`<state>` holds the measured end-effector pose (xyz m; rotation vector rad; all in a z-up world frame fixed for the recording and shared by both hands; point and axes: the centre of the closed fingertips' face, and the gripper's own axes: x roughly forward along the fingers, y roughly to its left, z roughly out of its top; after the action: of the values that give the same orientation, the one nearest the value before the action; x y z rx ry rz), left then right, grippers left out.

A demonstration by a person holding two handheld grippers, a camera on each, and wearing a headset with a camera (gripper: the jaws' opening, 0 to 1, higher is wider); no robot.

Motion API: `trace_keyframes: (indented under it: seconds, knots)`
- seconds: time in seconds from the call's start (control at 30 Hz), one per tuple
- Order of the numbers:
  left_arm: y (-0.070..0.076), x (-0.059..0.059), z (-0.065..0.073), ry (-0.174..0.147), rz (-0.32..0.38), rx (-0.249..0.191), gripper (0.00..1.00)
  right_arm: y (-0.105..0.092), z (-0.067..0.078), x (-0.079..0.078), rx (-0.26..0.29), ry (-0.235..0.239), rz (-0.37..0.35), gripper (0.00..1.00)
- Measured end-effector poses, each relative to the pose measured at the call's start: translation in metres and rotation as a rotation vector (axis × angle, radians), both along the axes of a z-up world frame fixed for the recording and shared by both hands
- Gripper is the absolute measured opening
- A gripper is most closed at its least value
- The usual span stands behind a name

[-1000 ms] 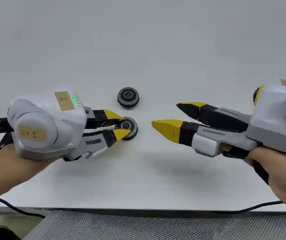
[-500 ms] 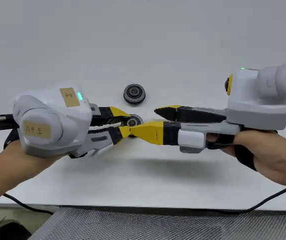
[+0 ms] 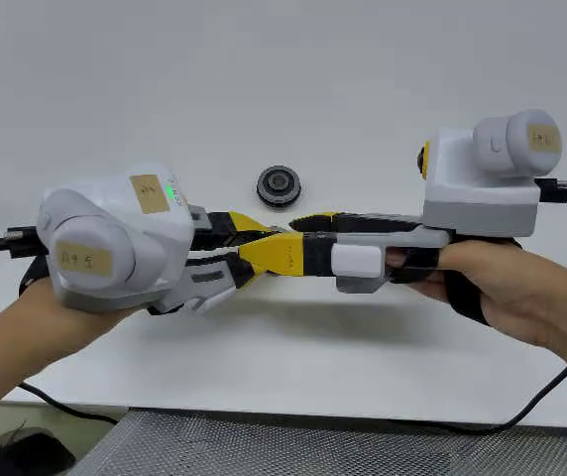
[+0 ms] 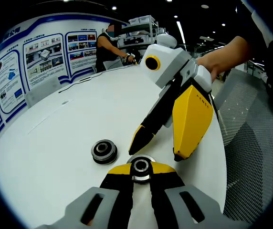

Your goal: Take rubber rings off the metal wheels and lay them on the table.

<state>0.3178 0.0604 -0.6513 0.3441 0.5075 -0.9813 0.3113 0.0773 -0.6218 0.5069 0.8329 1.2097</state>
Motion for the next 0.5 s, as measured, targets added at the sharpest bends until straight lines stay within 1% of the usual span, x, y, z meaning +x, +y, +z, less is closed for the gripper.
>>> trace_keyframes:
  seconds: [0.17,0.5]
  knots:
    - [-0.0005,-0.0005,0.0005,0.001,-0.003,0.002,0.12,0.0021,-0.0018,-0.0003,-0.007,0.021,0.01,0.67]
    - [-0.0014,-0.0009,0.0012,0.004,-0.004,0.003,0.12,0.0049,-0.0042,-0.0037,-0.03,0.03,0.041,0.67]
